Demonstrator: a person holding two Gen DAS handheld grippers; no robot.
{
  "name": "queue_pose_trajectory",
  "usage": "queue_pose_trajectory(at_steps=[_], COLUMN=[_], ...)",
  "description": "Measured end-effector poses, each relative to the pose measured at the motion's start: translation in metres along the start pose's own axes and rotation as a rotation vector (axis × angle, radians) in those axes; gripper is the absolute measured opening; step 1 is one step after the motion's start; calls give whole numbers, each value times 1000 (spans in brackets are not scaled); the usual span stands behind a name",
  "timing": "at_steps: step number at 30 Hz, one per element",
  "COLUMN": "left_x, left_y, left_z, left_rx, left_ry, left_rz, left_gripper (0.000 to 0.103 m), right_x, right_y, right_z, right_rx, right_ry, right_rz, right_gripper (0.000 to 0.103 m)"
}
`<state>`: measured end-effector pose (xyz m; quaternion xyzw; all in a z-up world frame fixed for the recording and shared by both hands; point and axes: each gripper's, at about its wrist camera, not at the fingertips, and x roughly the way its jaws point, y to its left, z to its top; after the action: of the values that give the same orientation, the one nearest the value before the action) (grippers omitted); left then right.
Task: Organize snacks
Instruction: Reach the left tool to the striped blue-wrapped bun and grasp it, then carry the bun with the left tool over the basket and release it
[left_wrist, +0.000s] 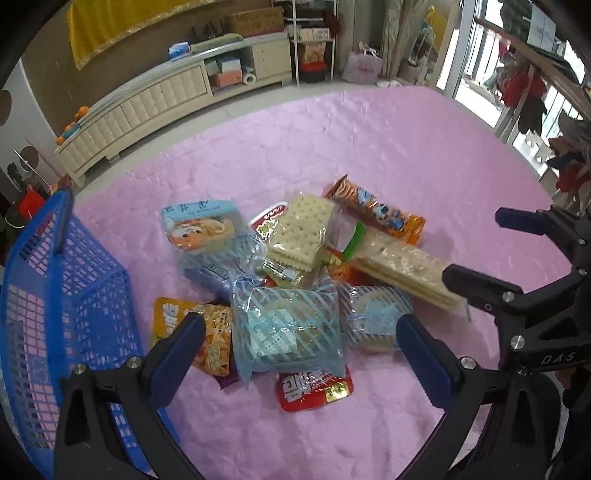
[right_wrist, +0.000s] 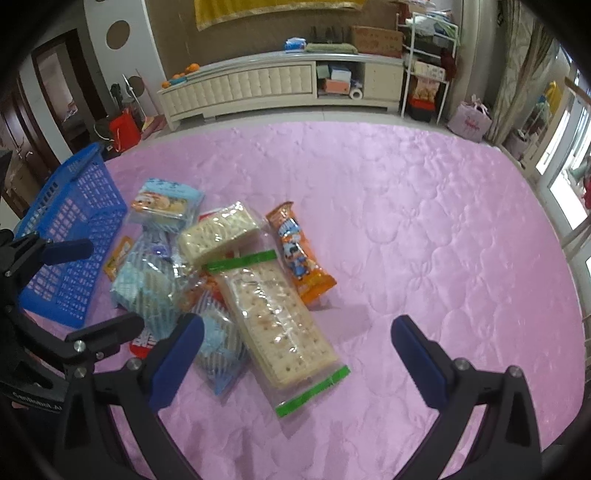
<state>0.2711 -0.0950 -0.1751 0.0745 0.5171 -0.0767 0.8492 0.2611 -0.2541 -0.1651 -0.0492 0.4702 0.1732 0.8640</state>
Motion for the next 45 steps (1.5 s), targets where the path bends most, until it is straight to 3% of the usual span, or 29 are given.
queue_pose_trajectory(at_steps=[5,12,17,20,29,39,41,45], left_x=[18,41,43,40,-16,-101,-112,-134], left_y=[-1,0,-1,-6,-10,28,35,56], left_z=[3,4,3,2,-5,5,8,7], left_rx=[38,55,65,79,54,-57,-82,-131], left_ry=[39,109,110,98,7,-163,-180,-201], left_rz=[58,48,32,54,36,42,47,58], left_gripper=[98,76,74,59,57,57,57,57], right_x=[8,18,24,24,11,-41,-49,-51], right_y=[-11,-10,-11,-10,-3,31,42,58], right_z=[-2,-7,-7,-6,1,37,50,70], right_rx=[36,37,50,53,41,-31,-40,-55], right_ry=[6,21,32,33,33,-41,-44,-29], right_rz=[22,36,49,55,83,177,236,267], right_gripper=[103,103,103,103,103,103,103,103])
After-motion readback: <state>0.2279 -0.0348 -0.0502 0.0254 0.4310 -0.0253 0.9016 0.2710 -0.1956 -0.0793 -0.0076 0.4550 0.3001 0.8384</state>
